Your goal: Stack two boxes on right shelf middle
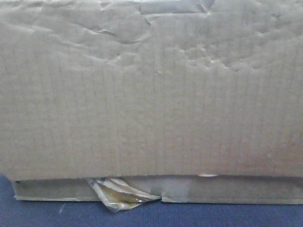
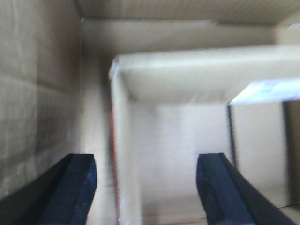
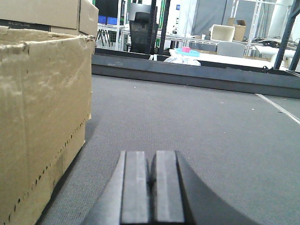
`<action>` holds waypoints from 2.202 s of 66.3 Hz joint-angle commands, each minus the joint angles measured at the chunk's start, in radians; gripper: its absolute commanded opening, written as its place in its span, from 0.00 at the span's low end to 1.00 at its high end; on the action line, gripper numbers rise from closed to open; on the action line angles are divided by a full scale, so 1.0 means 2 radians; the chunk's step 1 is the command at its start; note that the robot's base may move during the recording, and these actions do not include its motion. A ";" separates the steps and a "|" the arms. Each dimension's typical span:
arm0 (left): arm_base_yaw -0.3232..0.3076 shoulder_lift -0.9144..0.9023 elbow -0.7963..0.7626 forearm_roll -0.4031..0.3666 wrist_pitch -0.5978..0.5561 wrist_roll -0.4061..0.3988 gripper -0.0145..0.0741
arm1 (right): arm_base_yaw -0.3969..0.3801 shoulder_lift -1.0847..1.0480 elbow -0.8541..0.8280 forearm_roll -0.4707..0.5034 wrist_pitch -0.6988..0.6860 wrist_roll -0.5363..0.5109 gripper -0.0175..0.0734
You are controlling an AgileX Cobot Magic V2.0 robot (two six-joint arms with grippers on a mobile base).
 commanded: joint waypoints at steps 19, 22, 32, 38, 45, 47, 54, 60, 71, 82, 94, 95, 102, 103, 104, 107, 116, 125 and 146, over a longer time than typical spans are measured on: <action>0.000 -0.052 -0.103 0.015 -0.003 0.026 0.58 | -0.003 -0.002 0.000 0.003 -0.006 -0.003 0.01; 0.000 -0.066 -0.103 0.023 -0.003 0.031 0.58 | -0.003 -0.002 0.000 0.003 -0.006 -0.003 0.01; 0.002 -0.101 -0.091 0.062 -0.003 0.038 0.58 | -0.003 -0.002 0.000 0.003 -0.006 -0.003 0.01; 0.006 -0.109 -0.067 0.057 -0.003 0.039 0.58 | -0.003 -0.002 0.000 0.003 -0.006 -0.003 0.01; 0.009 -0.109 -0.036 0.071 -0.003 0.045 0.58 | -0.003 -0.002 0.000 0.003 -0.008 -0.003 0.01; 0.011 -0.109 -0.027 0.076 -0.003 0.045 0.58 | -0.003 -0.002 0.000 0.003 -0.015 -0.003 0.01; 0.031 -0.109 -0.002 0.068 -0.003 0.045 0.58 | -0.003 -0.002 0.000 0.005 -0.064 -0.003 0.01; 0.054 -0.109 0.009 0.040 -0.003 0.049 0.58 | -0.003 -0.002 -0.010 0.045 -0.085 0.037 0.01; 0.086 -0.109 0.019 -0.028 -0.003 0.091 0.58 | -0.003 0.016 -0.172 0.047 0.153 0.037 0.01; 0.086 -0.109 0.029 -0.027 -0.003 0.094 0.58 | -0.003 0.129 -0.349 0.047 0.313 0.037 0.01; 0.086 -0.095 0.043 -0.027 -0.003 0.096 0.58 | -0.003 0.256 -0.480 0.047 0.375 0.037 0.01; 0.086 -0.094 0.043 -0.027 -0.003 0.096 0.58 | -0.003 0.264 -0.487 0.047 0.377 0.037 0.01; 0.086 -0.082 0.043 -0.025 -0.003 0.096 0.58 | -0.003 0.309 -0.530 0.064 0.390 0.032 0.01; 0.086 -0.081 0.043 -0.025 -0.003 0.096 0.58 | -0.003 0.316 -0.537 0.065 0.390 0.022 0.01; 0.086 -0.079 0.043 -0.022 -0.003 0.096 0.58 | -0.003 0.319 -0.542 0.067 0.393 0.018 0.01; 0.086 -0.075 0.043 -0.021 -0.003 0.096 0.58 | -0.003 0.338 -0.561 0.069 0.411 0.017 0.01; 0.086 -0.067 0.043 -0.021 -0.003 0.096 0.58 | 0.001 0.432 -0.654 0.067 0.507 0.052 0.03; 0.086 -0.066 0.043 -0.021 -0.003 0.096 0.58 | 0.016 0.519 -0.745 0.062 0.567 0.076 0.03; 0.086 -0.067 0.043 -0.010 -0.003 0.096 0.58 | 0.171 0.657 -0.814 -0.084 0.585 0.194 0.03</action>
